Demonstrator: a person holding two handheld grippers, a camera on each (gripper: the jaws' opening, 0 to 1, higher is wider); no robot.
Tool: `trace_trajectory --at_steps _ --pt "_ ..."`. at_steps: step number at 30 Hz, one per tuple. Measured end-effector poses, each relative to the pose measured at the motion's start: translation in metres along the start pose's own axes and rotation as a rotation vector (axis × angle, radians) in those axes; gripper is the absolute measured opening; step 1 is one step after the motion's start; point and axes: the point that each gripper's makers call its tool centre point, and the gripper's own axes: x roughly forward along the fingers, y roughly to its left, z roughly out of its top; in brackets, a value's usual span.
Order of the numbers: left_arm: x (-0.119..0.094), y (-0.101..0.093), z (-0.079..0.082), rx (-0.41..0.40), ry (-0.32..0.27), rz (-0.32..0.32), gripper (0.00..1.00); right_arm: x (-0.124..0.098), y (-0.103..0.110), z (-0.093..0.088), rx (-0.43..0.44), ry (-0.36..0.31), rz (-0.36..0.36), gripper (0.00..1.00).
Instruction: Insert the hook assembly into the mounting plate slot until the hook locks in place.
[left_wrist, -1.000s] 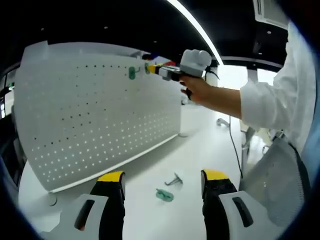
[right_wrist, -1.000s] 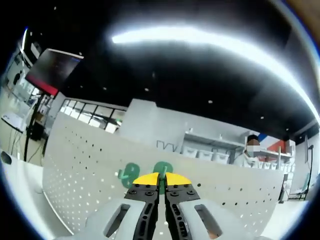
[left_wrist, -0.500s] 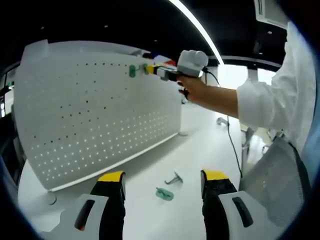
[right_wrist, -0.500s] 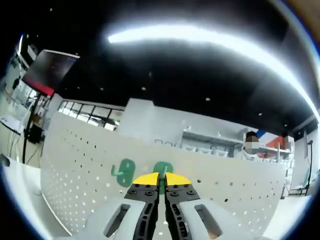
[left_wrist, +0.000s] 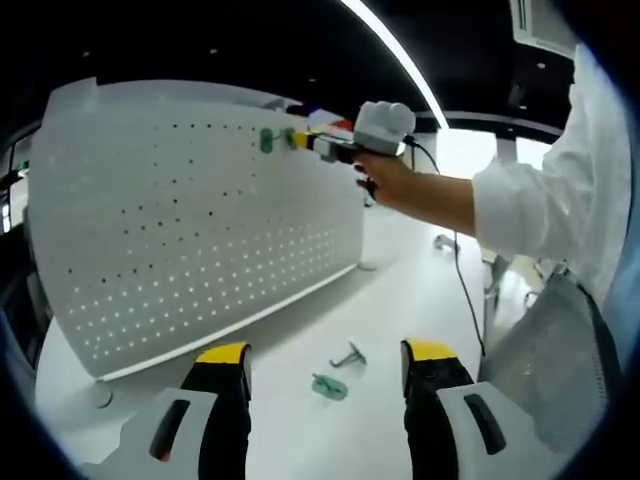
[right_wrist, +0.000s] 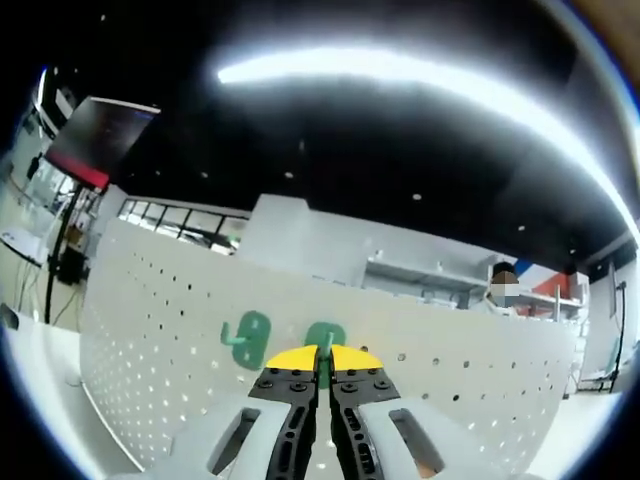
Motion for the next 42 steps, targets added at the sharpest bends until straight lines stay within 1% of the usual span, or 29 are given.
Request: trace_trajectory --at_steps 9,12,24,34,36,38,40,42 --pt "0.002 0.0 -0.002 -0.003 0.009 -0.006 0.62 0.002 0.001 -0.003 0.01 0.008 -0.002 0.01" --pt "0.002 0.001 -0.002 -0.005 0.009 -0.005 0.62 0.003 0.001 -0.005 0.025 0.008 -0.006 0.01" --pt "0.001 0.001 -0.002 -0.006 0.006 -0.004 0.62 0.005 0.001 -0.007 0.008 0.015 -0.015 0.01" --pt "0.0 0.002 0.0 -0.003 -0.002 0.0 0.62 0.011 0.002 -0.009 0.001 0.057 -0.024 0.01" --pt "0.0 0.002 0.001 -0.003 -0.004 0.001 0.62 0.011 0.002 -0.01 -0.047 0.083 -0.024 0.01" --pt "0.0 0.002 0.001 -0.001 -0.004 0.0 0.62 0.012 0.003 -0.011 -0.072 0.101 -0.024 0.01" --pt "0.0 0.001 0.0 0.0 -0.002 -0.001 0.62 0.012 0.003 -0.011 -0.082 0.115 -0.023 0.01" --pt "0.0 0.001 0.0 0.002 -0.002 -0.002 0.62 0.012 0.002 -0.012 -0.074 0.118 -0.023 0.01"
